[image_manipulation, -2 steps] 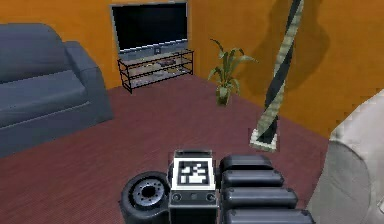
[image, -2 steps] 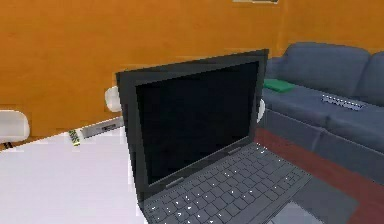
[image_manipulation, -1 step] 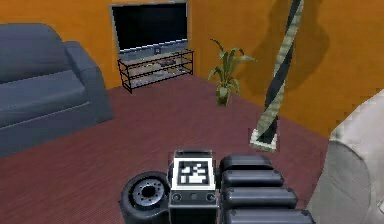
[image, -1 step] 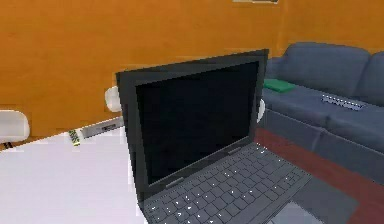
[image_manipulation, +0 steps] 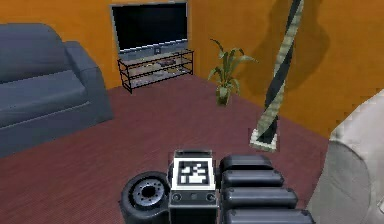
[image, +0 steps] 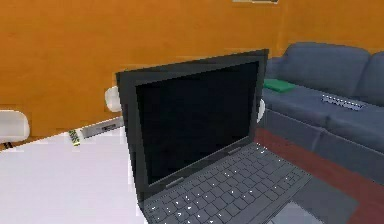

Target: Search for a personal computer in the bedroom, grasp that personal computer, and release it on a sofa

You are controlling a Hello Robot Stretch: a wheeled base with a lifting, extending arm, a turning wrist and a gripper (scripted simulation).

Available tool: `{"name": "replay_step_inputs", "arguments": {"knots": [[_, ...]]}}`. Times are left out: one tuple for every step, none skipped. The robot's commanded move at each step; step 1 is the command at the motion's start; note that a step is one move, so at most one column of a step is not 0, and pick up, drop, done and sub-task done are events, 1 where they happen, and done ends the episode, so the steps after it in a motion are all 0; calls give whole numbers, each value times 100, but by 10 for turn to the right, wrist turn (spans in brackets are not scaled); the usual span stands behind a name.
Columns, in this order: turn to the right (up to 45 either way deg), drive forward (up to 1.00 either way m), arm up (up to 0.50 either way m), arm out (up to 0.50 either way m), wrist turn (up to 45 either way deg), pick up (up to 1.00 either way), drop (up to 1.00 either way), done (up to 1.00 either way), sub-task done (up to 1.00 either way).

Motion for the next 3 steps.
{"name": "replay_step_inputs", "arguments": {"knots": [[450,0,0,0,0,0,0,0,0],[180,0,0,0,0,0,0,0,0],[0,30,0,0,0,0,0,0,0]]}}
